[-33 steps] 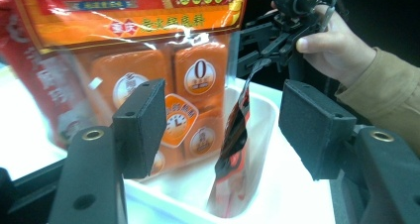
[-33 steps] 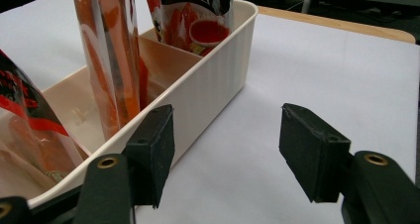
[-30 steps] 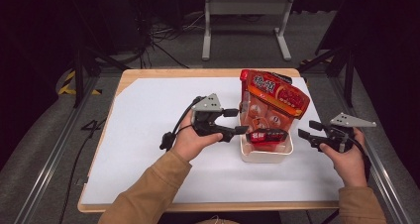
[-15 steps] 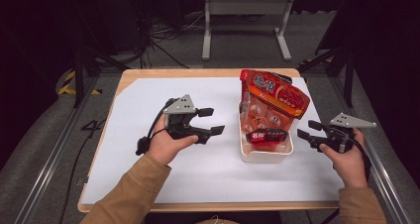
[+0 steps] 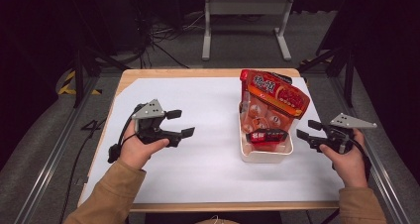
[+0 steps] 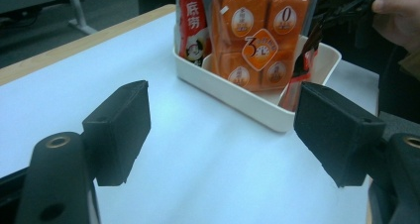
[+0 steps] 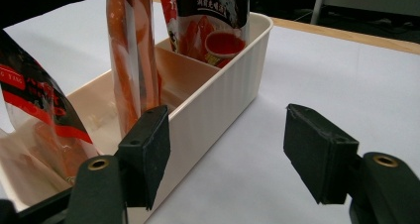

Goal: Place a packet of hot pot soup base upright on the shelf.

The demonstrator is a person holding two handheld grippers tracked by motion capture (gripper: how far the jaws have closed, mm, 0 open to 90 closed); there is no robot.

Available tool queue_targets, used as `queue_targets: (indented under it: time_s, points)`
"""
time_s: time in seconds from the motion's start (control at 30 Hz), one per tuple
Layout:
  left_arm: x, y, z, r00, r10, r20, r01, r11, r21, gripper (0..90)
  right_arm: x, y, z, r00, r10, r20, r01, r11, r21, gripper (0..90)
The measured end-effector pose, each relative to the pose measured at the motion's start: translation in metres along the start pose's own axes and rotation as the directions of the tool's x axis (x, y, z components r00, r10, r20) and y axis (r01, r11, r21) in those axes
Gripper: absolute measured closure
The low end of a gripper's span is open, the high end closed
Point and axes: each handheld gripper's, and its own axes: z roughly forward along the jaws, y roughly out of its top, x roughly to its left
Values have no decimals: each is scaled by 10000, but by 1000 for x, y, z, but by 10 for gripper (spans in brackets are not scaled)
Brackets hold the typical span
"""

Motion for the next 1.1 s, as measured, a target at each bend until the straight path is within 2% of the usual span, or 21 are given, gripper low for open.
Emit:
queue_targets:
  time_s: [0.2, 0.43, 0.5, 0.57, 0.67, 0.73, 0.83, 0.93, 1.1]
  points:
    - [5, -17, -9, 9995, -207, -235, 210, 9997, 99, 225, 0, -1, 1, 10000, 12, 61, -12, 10000, -20, 330]
    - [10, -40, -23, 9962, -62, -870, 69, 9999, 76, 215, 0, -3, 1, 9999, 63, 97, -62, 9999, -126, 310]
    - [11, -47, -27, 9954, -389, -876, 372, 9991, -208, 210, -1, -4, 1, 9999, 86, 115, -84, 9998, -165, 308]
    - [14, -53, -28, 9944, -453, -954, 454, 9990, -10, 202, -1, -5, 1, 9998, 119, 150, -116, 9998, -155, 305]
    - [18, -61, -32, 9909, -688, -1161, 693, 9976, -3, 194, 0, -5, 2, 9998, 50, 175, -48, 9999, -103, 302]
    - [21, -66, -34, 9879, -897, -1267, 901, 9959, -30, 194, 1, -5, 2, 9998, 33, 187, -31, 10000, -95, 301]
    - [26, -72, -37, 9803, -1469, -1320, 1454, 9892, -209, 191, 1, -5, 1, 9998, 11, 208, -9, 9999, -124, 298]
    - [27, -73, -39, 9779, -1628, -1310, 1602, 9866, -306, 188, 2, -5, 1, 9998, -21, 212, 24, 9999, -136, 295]
    - [28, -73, -39, 9778, -1585, -1373, 1550, 9873, -359, 186, 2, -3, -1, 10000, -6, 70, 8, 9993, -366, 289]
